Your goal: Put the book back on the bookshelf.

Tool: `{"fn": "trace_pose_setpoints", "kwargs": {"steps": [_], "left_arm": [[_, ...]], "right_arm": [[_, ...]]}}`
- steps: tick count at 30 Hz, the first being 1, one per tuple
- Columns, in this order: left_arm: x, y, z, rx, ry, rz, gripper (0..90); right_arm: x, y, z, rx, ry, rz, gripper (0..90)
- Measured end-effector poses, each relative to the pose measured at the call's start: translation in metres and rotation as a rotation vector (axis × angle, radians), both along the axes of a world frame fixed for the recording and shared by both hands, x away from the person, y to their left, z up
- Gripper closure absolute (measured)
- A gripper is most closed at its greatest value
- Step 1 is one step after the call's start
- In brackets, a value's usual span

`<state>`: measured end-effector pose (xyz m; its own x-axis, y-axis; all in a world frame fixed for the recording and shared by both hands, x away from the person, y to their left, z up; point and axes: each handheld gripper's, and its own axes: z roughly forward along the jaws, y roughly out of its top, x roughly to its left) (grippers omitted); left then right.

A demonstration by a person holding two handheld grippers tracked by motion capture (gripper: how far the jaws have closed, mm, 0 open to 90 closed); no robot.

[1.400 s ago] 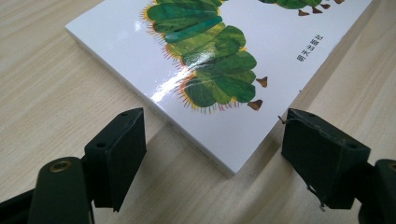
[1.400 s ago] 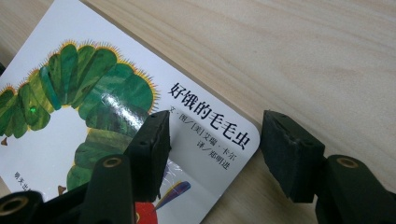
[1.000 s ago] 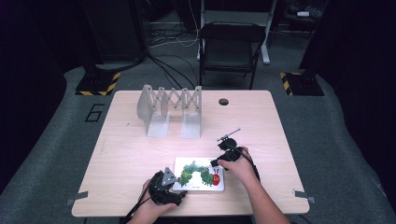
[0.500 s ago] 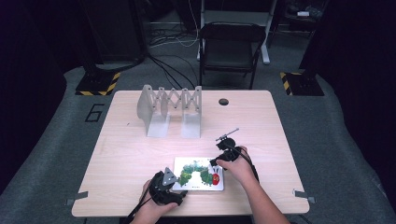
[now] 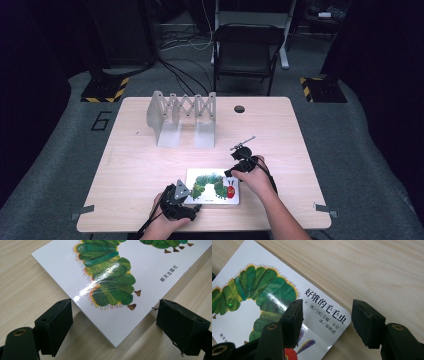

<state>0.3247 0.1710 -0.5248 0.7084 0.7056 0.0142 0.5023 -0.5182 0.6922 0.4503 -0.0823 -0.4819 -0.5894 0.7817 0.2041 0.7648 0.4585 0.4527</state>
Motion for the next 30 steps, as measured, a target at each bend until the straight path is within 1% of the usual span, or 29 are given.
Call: {"fn": "trace_pose_setpoints", "kwargs": {"steps": [1,2,3,4,5,6,7,8,9,10,11,12,13,14,15,16,17,18,19,20,21,22,25,27,30], "left_arm": [[0.001,0.001,0.001,0.003,0.009,-0.01,13.3],[0.001,0.0,0.0,-0.004,0.005,0.0,12.7],[0.001,0.0,0.0,0.001,0.008,-0.003,12.7],[0.002,0.001,0.0,0.0,0.017,-0.012,10.4],[0.003,0.0,-0.001,-0.004,0.009,-0.007,10.4],[0.003,0.0,-0.001,-0.002,0.01,-0.013,9.6],[0.003,0.0,-0.001,-0.008,0.012,-0.015,8.9],[0.002,-0.001,0.0,-0.004,0.02,-0.02,9.2],[0.001,-0.002,-0.001,-0.004,0.005,-0.007,9.2],[0.001,-0.002,-0.001,-0.006,0.009,-0.011,9.1],[0.001,-0.001,0.0,0.004,0.013,-0.022,9.4],[0.001,-0.001,0.0,0.005,0.012,-0.017,10.3],[0.001,0.0,0.001,0.012,0.013,-0.018,11.8],[0.0,-0.001,0.0,-0.004,0.011,-0.011,11.9],[0.0,-0.001,0.0,-0.004,0.011,-0.011,11.9],[-0.001,-0.001,0.0,-0.005,0.011,-0.006,11.9],[-0.001,-0.001,0.0,-0.002,0.006,-0.003,11.9],[-0.002,-0.001,0.0,0.009,0.007,0.002,11.9],[-0.002,-0.002,0.0,0.006,0.008,0.005,11.9],[-0.003,-0.003,0.0,-0.001,0.007,0.013,11.8],[-0.003,-0.003,0.0,-0.003,0.006,0.021,11.8],[-0.005,-0.004,0.0,-0.002,0.003,0.031,12.2],[-0.005,-0.004,0.0,-0.004,0.01,0.033,12.4],[-0.006,-0.005,-0.001,-0.003,0.001,0.043,12.4],[-0.005,-0.006,-0.001,-0.007,-0.002,0.046,12.3]], "right_arm": [[0.0,0.0,0.0,0.0,0.001,0.0,42.9],[0.001,0.0,0.0,0.003,-0.005,0.005,42.9],[0.001,0.0,0.0,0.003,-0.005,0.005,42.9],[0.0,0.0,0.001,0.025,0.004,0.0,44.2],[0.0,0.0,0.001,0.025,0.004,0.0,44.2],[0.0,-0.001,0.002,0.038,0.005,0.007,46.0],[-0.001,0.0,0.003,0.072,0.017,0.013,49.5],[-0.001,0.002,0.003,0.166,0.066,0.065,52.7],[-0.001,0.002,0.003,0.166,0.066,0.065,52.7],[-0.002,0.006,0.004,0.142,0.058,0.07,52.4],[-0.004,0.009,0.005,0.094,0.033,0.065,51.2],[-0.004,0.01,0.004,0.062,0.017,0.071,49.8],[-0.004,0.01,0.004,0.046,0.018,0.071,47.5],[-0.004,0.007,0.002,0.009,0.008,0.041,42.9],[-0.004,0.007,0.002,0.009,0.008,0.041,42.9],[-0.004,0.005,0.001,-0.001,0.007,0.028,41.1],[-0.004,0.003,0.0,-0.008,0.018,0.014,40.5],[-0.005,0.001,-0.004,-0.025,0.06,0.007,37.9],[-0.005,0.001,-0.004,-0.025,0.06,0.007,37.9],[-0.005,0.0,-0.006,-0.034,0.077,-0.004,37.6],[-0.005,-0.001,-0.008,-0.035,0.088,0.001,36.9],[-0.007,-0.003,-0.009,-0.028,0.106,-0.015,36.1],[-0.007,-0.005,-0.009,-0.019,0.116,-0.022,36.1],[-0.008,-0.008,-0.009,-0.01,0.14,-0.036,36.2],[-0.009,-0.008,-0.009,-0.012,0.145,-0.039,35.9]]}}
